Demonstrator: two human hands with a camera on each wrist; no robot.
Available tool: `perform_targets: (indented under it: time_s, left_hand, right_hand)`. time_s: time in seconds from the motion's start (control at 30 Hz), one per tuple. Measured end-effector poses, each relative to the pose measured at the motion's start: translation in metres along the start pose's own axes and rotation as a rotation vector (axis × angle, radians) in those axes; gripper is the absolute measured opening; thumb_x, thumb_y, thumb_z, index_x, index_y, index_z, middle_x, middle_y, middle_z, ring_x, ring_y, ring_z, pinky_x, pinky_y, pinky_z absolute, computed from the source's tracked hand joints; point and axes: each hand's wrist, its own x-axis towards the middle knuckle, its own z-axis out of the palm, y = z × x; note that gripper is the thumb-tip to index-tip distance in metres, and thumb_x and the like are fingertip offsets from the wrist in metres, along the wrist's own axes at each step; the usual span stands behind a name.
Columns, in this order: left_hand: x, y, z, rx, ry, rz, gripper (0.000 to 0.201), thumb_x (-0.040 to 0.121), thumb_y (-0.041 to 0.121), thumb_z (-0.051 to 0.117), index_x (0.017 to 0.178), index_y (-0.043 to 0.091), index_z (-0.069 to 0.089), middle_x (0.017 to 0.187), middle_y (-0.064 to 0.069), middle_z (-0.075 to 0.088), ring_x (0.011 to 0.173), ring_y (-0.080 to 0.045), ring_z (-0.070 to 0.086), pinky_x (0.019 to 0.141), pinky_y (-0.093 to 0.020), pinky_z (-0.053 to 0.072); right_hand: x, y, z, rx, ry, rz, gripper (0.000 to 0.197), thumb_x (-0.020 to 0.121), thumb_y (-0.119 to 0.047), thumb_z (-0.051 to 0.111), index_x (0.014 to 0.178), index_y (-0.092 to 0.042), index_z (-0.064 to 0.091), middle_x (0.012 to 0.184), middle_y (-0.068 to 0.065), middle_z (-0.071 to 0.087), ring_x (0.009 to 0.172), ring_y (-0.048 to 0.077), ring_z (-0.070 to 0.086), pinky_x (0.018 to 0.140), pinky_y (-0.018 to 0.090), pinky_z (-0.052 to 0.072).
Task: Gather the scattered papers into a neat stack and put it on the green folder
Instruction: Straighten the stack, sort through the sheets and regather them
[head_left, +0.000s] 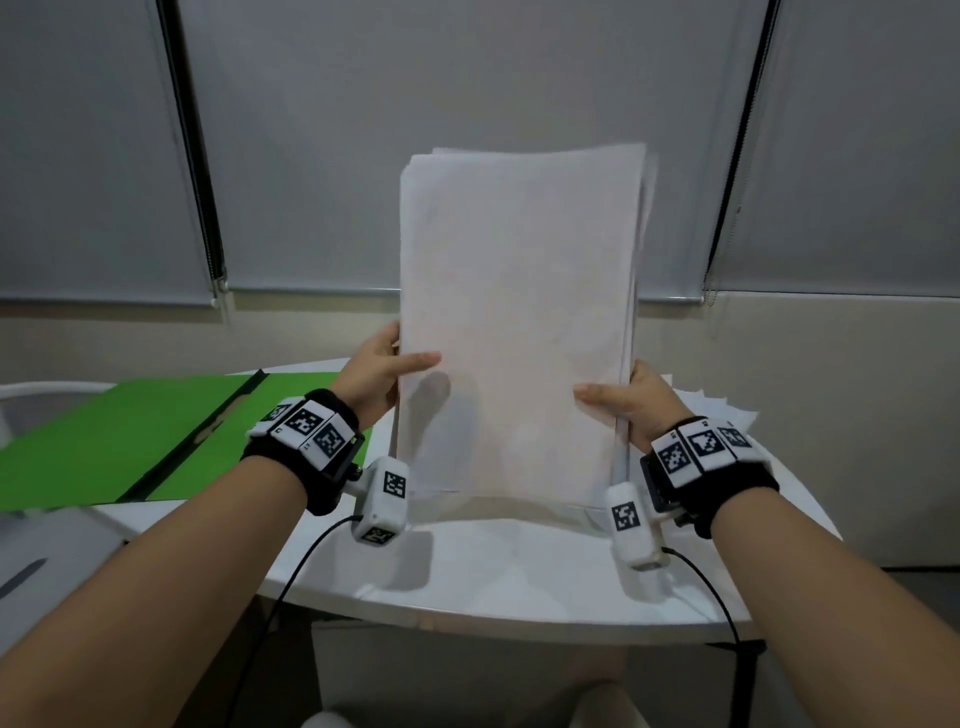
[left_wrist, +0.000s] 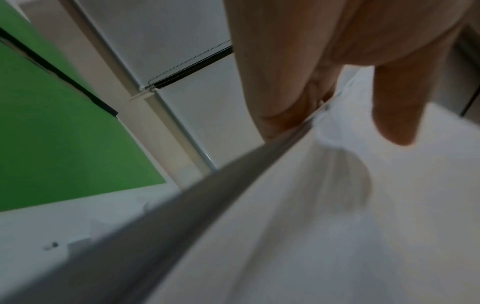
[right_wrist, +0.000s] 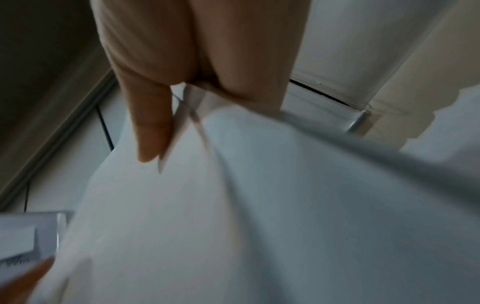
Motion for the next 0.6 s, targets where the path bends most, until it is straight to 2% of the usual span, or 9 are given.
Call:
perform_targets:
  time_s: [0.03,0.13,0.2,0.3,0.37,0.43,0.53,0.57,0.6]
  left_hand:
    - [0.002,0.003,0.001,0.009,0.017,0.024,0.045,0.078,-0.008,0.062,0.117,0.012,0.053,0.099,-0.003,0.07,0.08,-0.013,0.07,0.066,-0.023,0.058]
    - [0.003,0.004,0.005,0.04,0.031,0.067,0.053,0.072,-0.013,0.062,0.119,0.009,0.049,0.099,-0.003,0.067,0.075,-0.008,0.071,0.064,-0.022,0.057]
    - [0.001,0.002,0.006,0.038,0.051,0.087,0.058,0.063,-0.008,0.063,0.117,0.009,0.049,0.097,-0.004,0.067,0.074,-0.009,0.07,0.065,-0.022,0.057]
    - [0.002,0.005,0.008,0.032,0.063,0.138,0.056,0.06,-0.007,0.063,0.112,0.01,0.052,0.09,0.0,0.071,0.074,-0.01,0.07,0.066,-0.024,0.056]
    - [0.005,0.011,0.011,-0.001,0.086,0.194,0.052,0.061,-0.008,0.063,0.108,0.012,0.054,0.087,0.003,0.073,0.075,-0.01,0.07,0.068,-0.024,0.057]
    - [0.008,0.017,0.013,-0.026,0.116,0.228,0.058,0.062,-0.007,0.063,0.116,0.008,0.051,0.095,-0.002,0.07,0.079,-0.011,0.07,0.071,-0.025,0.057]
    - [0.007,0.018,0.016,-0.001,0.116,0.224,0.072,0.061,-0.004,0.066,0.128,0.006,0.042,0.107,-0.006,0.064,0.089,-0.016,0.067,0.074,-0.028,0.057]
    - [0.006,0.018,0.016,0.028,0.129,0.208,0.075,0.058,-0.001,0.07,0.127,0.008,0.041,0.108,-0.004,0.063,0.092,-0.017,0.066,0.075,-0.028,0.057]
    - [0.005,0.018,0.017,0.06,0.147,0.202,0.081,0.053,0.005,0.076,0.126,0.01,0.039,0.11,-0.003,0.062,0.098,-0.019,0.064,0.078,-0.029,0.057]
  right_hand:
    - [-0.001,0.001,0.001,-0.039,-0.007,-0.003,0.074,0.034,-0.029,0.094,0.099,-0.009,0.064,0.09,0.005,0.075,0.084,0.02,0.071,0.075,0.029,0.058]
    - [-0.003,-0.005,0.005,-0.111,0.018,-0.086,0.045,0.068,-0.005,0.078,0.108,-0.016,0.06,0.102,0.004,0.07,0.095,0.023,0.067,0.081,0.031,0.056]
    - [-0.003,-0.015,0.008,-0.14,0.07,-0.154,0.037,0.077,0.005,0.067,0.106,-0.017,0.059,0.102,0.004,0.068,0.096,0.024,0.065,0.085,0.035,0.053]
    - [-0.003,-0.034,0.013,-0.176,0.149,-0.239,0.035,0.08,0.01,0.062,0.109,-0.01,0.056,0.1,0.006,0.066,0.093,0.024,0.064,0.088,0.037,0.052]
    - [-0.002,-0.048,0.019,-0.187,0.169,-0.303,0.039,0.081,0.007,0.063,0.114,-0.011,0.053,0.107,0.009,0.065,0.099,0.025,0.064,0.092,0.036,0.051]
    - [-0.001,-0.056,0.023,-0.209,0.187,-0.362,0.041,0.079,0.0,0.064,0.115,-0.016,0.052,0.115,0.011,0.063,0.107,0.027,0.063,0.097,0.04,0.049]
    - [0.001,-0.057,0.024,-0.23,0.185,-0.366,0.041,0.073,-0.006,0.066,0.105,-0.027,0.052,0.113,0.008,0.063,0.107,0.028,0.062,0.1,0.047,0.047]
    - [0.0,-0.056,0.024,-0.251,0.193,-0.357,0.044,0.07,-0.01,0.068,0.106,-0.028,0.051,0.113,0.007,0.062,0.108,0.028,0.062,0.101,0.048,0.046]
    - [0.001,-0.055,0.024,-0.286,0.206,-0.354,0.052,0.069,-0.012,0.07,0.114,-0.027,0.049,0.116,0.005,0.06,0.109,0.026,0.06,0.103,0.046,0.044]
